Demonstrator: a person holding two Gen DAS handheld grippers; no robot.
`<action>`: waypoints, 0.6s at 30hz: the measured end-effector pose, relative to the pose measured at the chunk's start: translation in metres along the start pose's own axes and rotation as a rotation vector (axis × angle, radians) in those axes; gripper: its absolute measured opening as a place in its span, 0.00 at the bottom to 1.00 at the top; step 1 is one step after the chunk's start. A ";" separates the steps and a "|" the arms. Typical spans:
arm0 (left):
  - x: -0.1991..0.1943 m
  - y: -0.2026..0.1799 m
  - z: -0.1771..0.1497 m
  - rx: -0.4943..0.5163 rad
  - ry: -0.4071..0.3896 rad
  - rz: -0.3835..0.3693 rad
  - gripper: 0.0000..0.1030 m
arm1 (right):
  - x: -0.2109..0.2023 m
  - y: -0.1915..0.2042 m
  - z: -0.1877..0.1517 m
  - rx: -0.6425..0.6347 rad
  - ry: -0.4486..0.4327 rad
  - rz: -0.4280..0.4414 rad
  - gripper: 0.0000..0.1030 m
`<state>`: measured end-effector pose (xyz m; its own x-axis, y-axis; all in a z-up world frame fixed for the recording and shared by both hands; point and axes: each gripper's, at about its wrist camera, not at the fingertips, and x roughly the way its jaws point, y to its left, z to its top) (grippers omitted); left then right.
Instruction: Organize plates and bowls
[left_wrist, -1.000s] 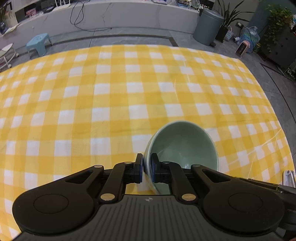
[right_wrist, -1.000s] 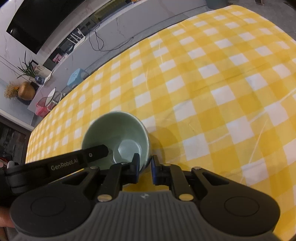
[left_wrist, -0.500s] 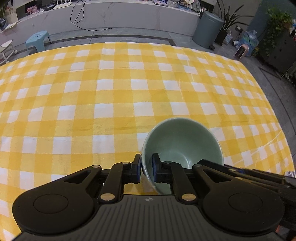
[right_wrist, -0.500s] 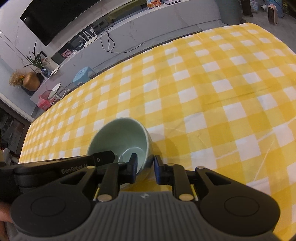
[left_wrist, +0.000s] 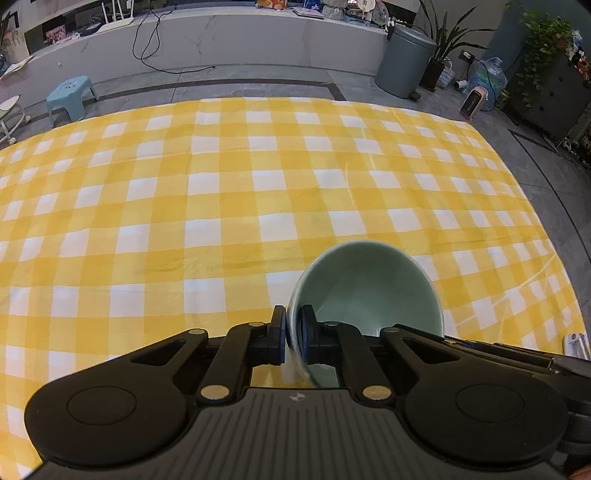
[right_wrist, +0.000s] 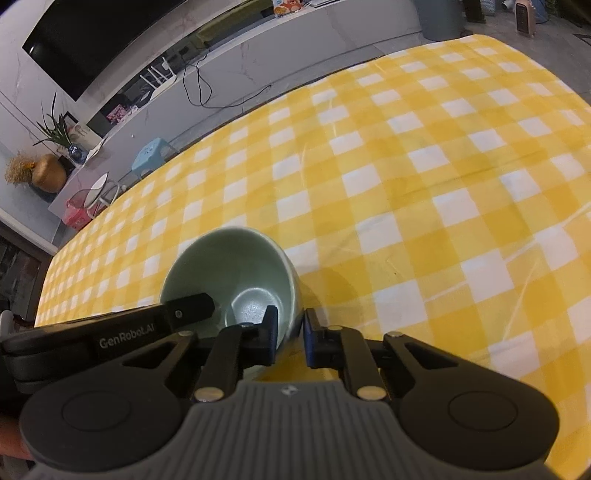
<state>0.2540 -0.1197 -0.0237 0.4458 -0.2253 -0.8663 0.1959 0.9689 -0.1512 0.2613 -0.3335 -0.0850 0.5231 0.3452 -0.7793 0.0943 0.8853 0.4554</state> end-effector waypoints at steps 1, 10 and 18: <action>-0.003 0.000 -0.001 -0.005 0.000 -0.005 0.08 | -0.004 0.000 0.000 0.003 -0.005 0.003 0.12; -0.045 -0.005 -0.008 -0.064 -0.022 -0.014 0.08 | -0.044 0.010 -0.006 0.007 -0.045 0.037 0.11; -0.114 -0.010 -0.025 -0.100 -0.092 -0.006 0.07 | -0.100 0.038 -0.027 -0.052 -0.130 0.066 0.09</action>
<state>0.1791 -0.1009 0.0645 0.5238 -0.2352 -0.8187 0.1126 0.9718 -0.2071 0.1894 -0.3258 -0.0016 0.6319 0.3632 -0.6847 0.0134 0.8781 0.4782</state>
